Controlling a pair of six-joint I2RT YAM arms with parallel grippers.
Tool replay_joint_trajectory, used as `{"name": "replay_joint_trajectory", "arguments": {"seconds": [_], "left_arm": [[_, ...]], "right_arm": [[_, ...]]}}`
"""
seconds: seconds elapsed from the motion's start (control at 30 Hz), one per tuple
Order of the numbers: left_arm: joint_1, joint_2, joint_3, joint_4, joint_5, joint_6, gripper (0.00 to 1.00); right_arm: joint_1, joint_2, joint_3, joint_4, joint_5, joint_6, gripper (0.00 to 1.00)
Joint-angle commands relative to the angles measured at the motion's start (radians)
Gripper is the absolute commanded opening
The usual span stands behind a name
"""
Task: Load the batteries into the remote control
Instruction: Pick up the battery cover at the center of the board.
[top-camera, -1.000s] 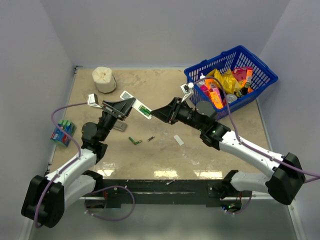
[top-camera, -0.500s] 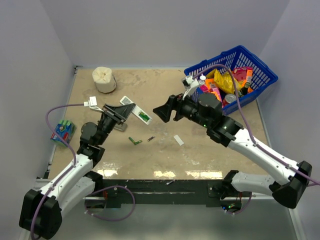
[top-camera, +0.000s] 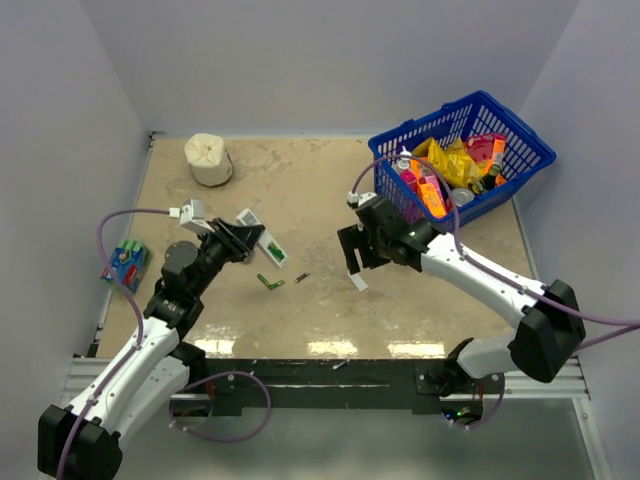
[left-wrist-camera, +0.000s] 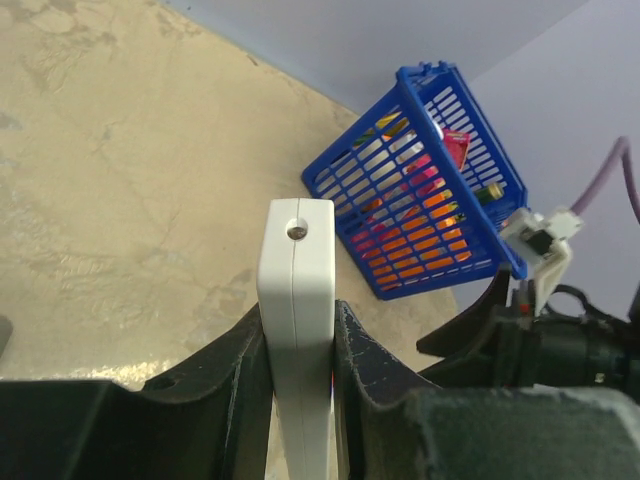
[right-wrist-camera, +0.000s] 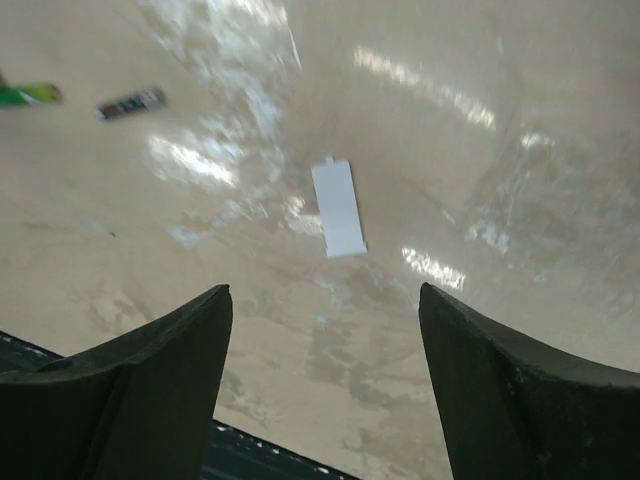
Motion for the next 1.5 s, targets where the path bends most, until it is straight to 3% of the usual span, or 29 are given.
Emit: {"name": "replay_joint_trajectory", "arguments": {"seconds": [0.0, 0.13, 0.2, 0.37, 1.03, 1.47], "left_arm": [[0.001, -0.021, 0.039, -0.064, 0.004, 0.064, 0.00], [0.001, -0.021, 0.039, -0.073, 0.017, 0.078, 0.00], [0.001, -0.019, 0.042, -0.073, 0.024, 0.078, 0.00], [0.001, -0.003, 0.044, -0.072, 0.040, 0.081, 0.00], [0.001, 0.027, 0.045, -0.061, 0.049, 0.074, 0.00], [0.001, 0.034, 0.041, -0.059, 0.041, 0.072, 0.00]], "right_arm": [[0.003, 0.030, -0.078, -0.053, 0.012, -0.002, 0.72], [0.003, 0.125, -0.098, -0.036, -0.032, -0.023, 0.67], [0.003, 0.160, -0.106, -0.014, -0.046, -0.032, 0.59], [0.001, 0.249, -0.107, 0.032, -0.074, -0.060, 0.50], [0.001, 0.410, -0.069, 0.032, -0.035, -0.097, 0.44], [0.015, 0.464, -0.026, -0.001, -0.006, -0.103, 0.45]]}}
